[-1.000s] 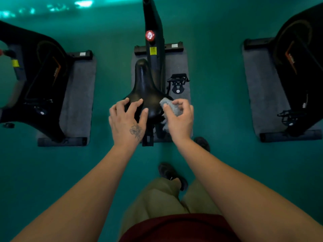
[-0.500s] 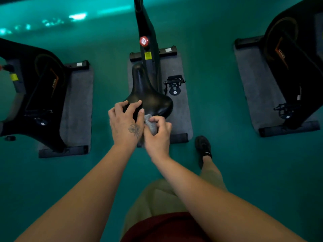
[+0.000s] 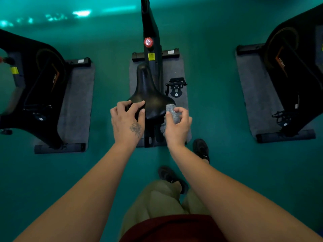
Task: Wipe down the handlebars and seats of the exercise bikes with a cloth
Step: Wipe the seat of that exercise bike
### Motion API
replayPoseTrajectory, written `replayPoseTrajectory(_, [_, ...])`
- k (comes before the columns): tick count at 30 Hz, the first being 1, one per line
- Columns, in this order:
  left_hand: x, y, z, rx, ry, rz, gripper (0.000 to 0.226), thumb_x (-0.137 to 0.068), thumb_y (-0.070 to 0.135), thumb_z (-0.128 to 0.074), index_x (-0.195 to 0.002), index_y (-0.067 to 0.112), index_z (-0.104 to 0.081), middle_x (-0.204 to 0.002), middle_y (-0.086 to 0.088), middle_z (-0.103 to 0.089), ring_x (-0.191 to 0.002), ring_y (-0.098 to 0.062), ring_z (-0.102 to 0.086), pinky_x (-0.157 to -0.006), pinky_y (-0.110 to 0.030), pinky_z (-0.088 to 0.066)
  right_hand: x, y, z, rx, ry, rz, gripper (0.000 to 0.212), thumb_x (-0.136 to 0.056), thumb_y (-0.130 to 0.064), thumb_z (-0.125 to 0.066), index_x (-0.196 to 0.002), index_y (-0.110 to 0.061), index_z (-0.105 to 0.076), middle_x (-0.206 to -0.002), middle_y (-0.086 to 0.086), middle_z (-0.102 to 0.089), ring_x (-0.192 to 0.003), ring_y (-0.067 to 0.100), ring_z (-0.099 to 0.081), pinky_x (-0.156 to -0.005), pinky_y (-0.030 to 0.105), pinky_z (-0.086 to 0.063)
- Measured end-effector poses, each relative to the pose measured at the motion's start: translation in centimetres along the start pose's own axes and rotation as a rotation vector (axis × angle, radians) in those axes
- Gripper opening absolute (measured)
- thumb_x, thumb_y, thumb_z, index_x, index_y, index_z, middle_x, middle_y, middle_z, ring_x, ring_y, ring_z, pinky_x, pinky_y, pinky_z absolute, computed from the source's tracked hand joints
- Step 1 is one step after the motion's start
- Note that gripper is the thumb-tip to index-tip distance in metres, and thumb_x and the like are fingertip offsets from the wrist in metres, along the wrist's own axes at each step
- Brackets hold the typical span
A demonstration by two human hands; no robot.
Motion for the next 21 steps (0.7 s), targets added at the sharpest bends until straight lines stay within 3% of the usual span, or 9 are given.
replayPoseTrajectory(2, [0.0, 0.0, 0.0, -0.002, 0.008, 0.0, 0.029, -0.103, 0.039, -0.061, -0.13, 0.034, -0.072, -0.131, -0.008, -0.054, -0.119, -0.035, -0.047, -0.103, -0.051, -0.046, 1.2, 0.7, -0.7, -0.029, -0.023, 0.019, 0.016, -0.096, -0.028, -0.072, -0.106, -0.033, -0.06, -0.111, -0.009, -0.047, -0.089, 0.009, -0.06, -0.076, 0.019, -0.045])
replayPoseTrajectory(6, [0.1, 0.3, -0.2, 0.015, 0.005, 0.029, 0.028, -0.103, 0.037, -0.063, -0.129, 0.034, -0.072, -0.131, -0.008, -0.054, -0.119, -0.036, -0.046, -0.103, -0.05, -0.046, 2.4, 1.3, -1.2, 0.019, -0.17, 0.109, 0.02, -0.09, -0.023, -0.08, -0.099, -0.033, -0.065, -0.108, -0.007, -0.053, -0.091, 0.0, -0.059, -0.08, 0.011, -0.045])
replayPoseTrajectory(11, [-0.3, 0.4, 0.3, 0.09, -0.066, 0.086, 0.03, -0.1, 0.038, -0.067, -0.129, 0.035, -0.073, -0.133, -0.006, -0.053, -0.124, -0.034, -0.043, -0.109, -0.049, -0.045, 1.9, 0.1, 0.0, 0.064, -0.364, 0.145, 0.021, -0.091, -0.026, -0.079, -0.099, -0.04, -0.066, -0.112, -0.006, -0.064, -0.101, 0.001, -0.06, -0.087, 0.019, -0.049])
replayPoseTrajectory(16, [-0.7, 1.7, 1.7, 0.21, -0.121, 0.146, 0.032, -0.098, 0.038, -0.07, -0.13, 0.035, -0.072, -0.13, -0.005, -0.055, -0.129, -0.029, -0.041, -0.114, -0.044, -0.041, -0.8, -3.4, 3.8, 0.024, -0.358, 0.165, 0.023, -0.093, -0.022, -0.08, -0.111, -0.024, -0.066, -0.101, -0.006, -0.064, -0.083, -0.007, -0.061, -0.072, 0.012, -0.049])
replayPoseTrajectory(21, [-0.8, 5.0, 3.4, 0.32, -0.12, 0.162, 0.032, -0.098, 0.035, -0.072, -0.13, 0.036, -0.07, -0.121, 0.005, -0.052, -0.124, -0.024, -0.045, -0.104, -0.025, -0.031, -4.2, -6.6, 8.0, 0.05, -0.328, 0.238, 0.02, -0.084, -0.035, -0.081, -0.099, -0.038, -0.068, -0.098, -0.014, -0.067, -0.096, 0.023, -0.069, -0.084, 0.042, -0.059])
Point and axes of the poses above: each hand's wrist, its own x-axis away from the middle knuckle, its own z-axis out of the back of the hand, y = z × x, the point moved 3 cm from there along -x, towards the middle knuckle
